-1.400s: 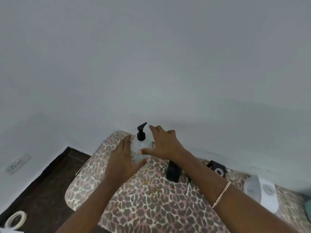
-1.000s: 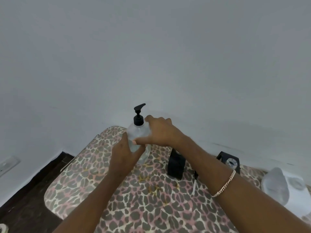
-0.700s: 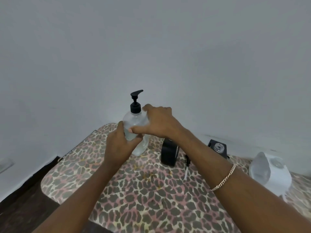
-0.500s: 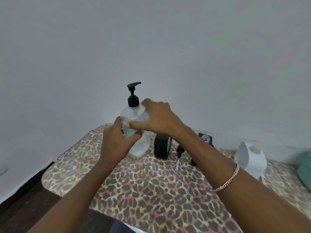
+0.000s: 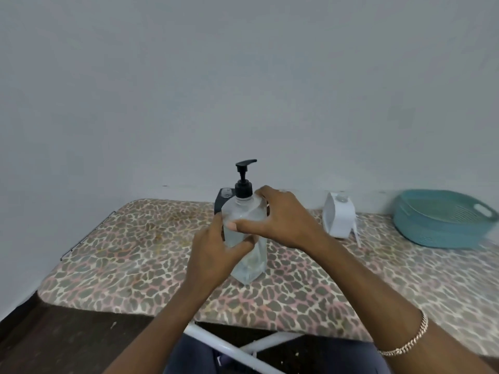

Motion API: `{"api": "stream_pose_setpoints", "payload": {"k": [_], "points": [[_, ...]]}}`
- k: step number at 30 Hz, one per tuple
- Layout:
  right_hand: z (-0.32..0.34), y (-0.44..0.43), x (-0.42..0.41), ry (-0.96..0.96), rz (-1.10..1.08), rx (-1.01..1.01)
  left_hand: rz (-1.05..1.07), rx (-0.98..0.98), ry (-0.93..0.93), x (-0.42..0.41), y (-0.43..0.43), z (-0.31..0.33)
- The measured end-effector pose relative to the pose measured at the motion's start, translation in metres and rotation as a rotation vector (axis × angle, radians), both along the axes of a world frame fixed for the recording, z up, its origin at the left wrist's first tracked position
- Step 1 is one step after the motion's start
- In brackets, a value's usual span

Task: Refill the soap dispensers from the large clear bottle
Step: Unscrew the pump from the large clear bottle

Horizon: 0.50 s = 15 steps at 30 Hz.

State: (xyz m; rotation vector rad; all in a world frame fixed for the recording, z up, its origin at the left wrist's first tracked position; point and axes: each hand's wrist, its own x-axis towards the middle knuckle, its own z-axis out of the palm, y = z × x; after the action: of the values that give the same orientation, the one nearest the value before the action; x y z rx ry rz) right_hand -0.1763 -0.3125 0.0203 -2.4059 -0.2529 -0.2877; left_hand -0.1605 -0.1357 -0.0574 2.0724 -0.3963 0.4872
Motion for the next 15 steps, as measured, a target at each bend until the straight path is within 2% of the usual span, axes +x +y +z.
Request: {"api": "stream_pose_setpoints", "payload": {"k": [7,15], "points": [[-0.010,-0.012,-0.032,0.009,-0.060,0.029,-0.075,0.007,-0.002,-0.015,-0.018,-0.014],[-0.031,-0.015,-0.034,-0.029,-0.052,0.083,-0.052,0.011,-0.016,-0.014,-0.022,-0.037]]}}
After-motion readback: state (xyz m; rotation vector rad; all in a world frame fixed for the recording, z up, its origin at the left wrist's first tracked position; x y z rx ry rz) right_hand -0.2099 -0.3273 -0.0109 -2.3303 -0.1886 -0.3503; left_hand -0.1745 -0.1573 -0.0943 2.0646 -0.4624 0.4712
